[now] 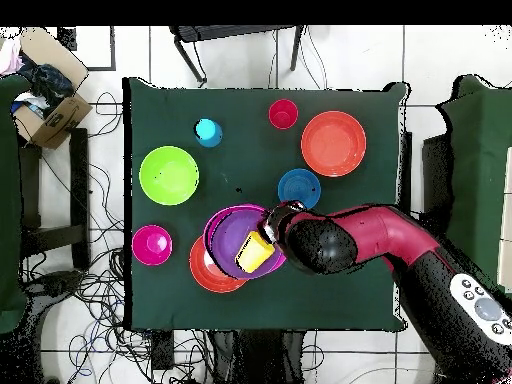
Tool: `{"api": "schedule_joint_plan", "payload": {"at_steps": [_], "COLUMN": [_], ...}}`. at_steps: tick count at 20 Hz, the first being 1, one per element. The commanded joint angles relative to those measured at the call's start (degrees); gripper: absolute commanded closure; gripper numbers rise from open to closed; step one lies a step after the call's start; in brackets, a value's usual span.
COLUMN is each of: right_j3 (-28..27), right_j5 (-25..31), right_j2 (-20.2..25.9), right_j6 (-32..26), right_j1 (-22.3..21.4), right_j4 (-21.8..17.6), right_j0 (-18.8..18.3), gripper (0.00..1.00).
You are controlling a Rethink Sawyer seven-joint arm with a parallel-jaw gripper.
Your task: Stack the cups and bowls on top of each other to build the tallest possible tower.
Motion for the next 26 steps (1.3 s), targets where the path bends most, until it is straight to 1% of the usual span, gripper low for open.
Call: {"api": "schedule_joint_plan", "payload": {"at_steps": [1,4,7,14,19,22,26], "right_j3": [-11.51,-15.04,-19.6,-25.71,-29.51,-30.24,-32.1], "right_j5": [13.35,14.58,18.13,24.61,26.1,27.1,27.15], "right_j2": [1.95,2.59,1.96,2.36,2.54,2.66,2.28], "right_j6": [-17.62,-19.74,-22.07,-25.23,-27.59,-29.89,-31.44], "right_j1": [2.48,4.47,5.59,7.87,10.28,11.19,12.45], "right_j4": [0.93,0.14,-0.64,0.81,0.7,0.55,-0.02], "right_j0": [0.46,0.8,1.54,2.43,3.17,3.05,3.24], "gripper": [1.0,1.0,1.0,1.0,1.0,1.0,1.0]}}
